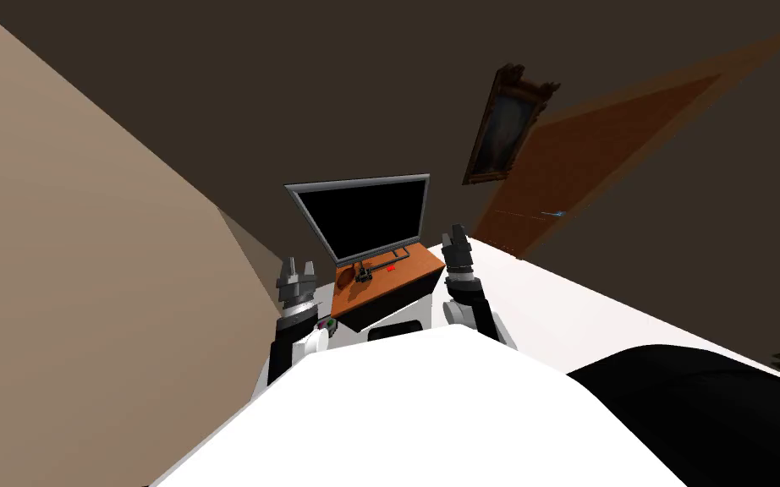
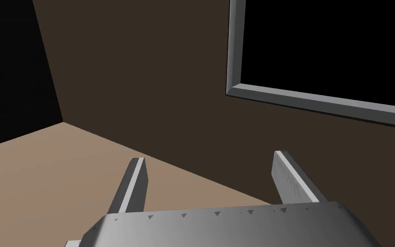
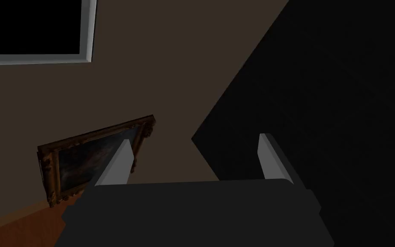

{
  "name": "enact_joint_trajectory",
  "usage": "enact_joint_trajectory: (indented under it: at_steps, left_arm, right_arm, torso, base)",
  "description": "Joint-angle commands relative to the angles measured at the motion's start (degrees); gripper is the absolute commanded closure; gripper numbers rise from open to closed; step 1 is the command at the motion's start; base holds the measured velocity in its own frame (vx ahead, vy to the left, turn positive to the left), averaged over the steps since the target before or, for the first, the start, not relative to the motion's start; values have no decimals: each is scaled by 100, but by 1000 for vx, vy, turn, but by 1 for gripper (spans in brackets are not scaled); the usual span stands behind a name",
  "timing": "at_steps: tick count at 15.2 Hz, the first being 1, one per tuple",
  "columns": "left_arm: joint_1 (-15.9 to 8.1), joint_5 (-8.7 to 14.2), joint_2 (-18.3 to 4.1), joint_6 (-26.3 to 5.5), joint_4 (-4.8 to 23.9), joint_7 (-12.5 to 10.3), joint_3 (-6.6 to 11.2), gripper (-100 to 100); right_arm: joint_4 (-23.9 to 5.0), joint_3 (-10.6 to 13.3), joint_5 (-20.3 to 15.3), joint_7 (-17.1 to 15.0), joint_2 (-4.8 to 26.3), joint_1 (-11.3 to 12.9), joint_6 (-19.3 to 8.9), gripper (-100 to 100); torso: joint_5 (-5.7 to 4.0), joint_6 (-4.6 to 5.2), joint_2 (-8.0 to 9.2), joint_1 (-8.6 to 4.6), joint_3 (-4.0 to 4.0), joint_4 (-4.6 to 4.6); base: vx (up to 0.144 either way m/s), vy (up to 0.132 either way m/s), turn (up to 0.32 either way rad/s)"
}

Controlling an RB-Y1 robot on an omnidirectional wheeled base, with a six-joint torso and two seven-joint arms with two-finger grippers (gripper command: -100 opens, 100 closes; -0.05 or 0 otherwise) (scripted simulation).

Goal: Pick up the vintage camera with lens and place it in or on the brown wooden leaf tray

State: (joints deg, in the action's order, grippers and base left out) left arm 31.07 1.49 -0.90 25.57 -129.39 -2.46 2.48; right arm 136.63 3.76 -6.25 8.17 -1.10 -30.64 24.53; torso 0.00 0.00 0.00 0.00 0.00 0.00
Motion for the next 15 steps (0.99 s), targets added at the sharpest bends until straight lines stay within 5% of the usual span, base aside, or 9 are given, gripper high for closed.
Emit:
enact_joint_trajectory:
  at_steps: [1, 15]
  left_arm:
    - [-34, 78, -97, 71, 175, 117, 66, -100]
    - [-353, 785, -494, 718, 1769, 1183, 655, -100]
  right_arm:
    - [0, 0, 0, 0, 0, 0, 0, 0]
    - [0, 0, 0, 0, 0, 1, 0, 0]
  torso:
    - [0, 0, 0, 0, 0, 0]
    - [2, 4, -5, 10, -3, -1]
  base:
    - [4, 3, -156]
    - [8, 18, -224]
